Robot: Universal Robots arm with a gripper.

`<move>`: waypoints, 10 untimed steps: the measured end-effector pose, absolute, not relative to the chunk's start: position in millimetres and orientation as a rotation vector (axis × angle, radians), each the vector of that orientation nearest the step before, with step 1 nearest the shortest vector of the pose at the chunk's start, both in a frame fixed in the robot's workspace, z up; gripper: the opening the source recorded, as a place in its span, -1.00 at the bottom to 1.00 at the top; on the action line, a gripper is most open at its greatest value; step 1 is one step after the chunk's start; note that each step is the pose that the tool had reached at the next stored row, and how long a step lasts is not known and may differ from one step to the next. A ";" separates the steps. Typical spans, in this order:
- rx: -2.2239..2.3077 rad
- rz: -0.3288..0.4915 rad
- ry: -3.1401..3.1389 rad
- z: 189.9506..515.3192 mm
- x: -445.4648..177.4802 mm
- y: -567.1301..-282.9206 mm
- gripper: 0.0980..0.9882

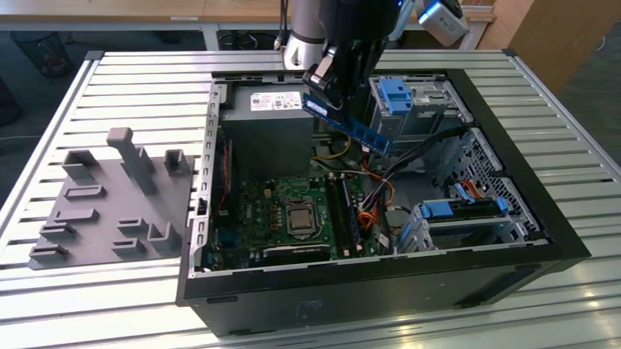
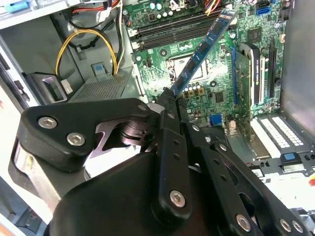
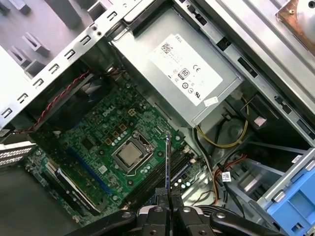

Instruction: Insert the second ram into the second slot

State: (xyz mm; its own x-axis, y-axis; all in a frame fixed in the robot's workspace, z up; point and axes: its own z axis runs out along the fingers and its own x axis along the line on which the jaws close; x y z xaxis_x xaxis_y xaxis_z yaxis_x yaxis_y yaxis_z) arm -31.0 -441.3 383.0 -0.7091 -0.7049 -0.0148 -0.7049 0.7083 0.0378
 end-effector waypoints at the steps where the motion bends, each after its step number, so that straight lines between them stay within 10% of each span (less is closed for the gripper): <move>1: 1.190 -0.064 -2.906 383.0 -31.0 -441.3 -0.91; 10: 1.122 -0.064 -2.934 383.0 -31.0 -441.3 -0.91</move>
State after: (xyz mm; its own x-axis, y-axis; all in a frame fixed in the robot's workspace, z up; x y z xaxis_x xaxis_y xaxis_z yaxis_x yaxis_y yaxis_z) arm -31.0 -441.3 383.0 -0.7450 -0.6669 -0.0147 -0.6669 0.7442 0.0378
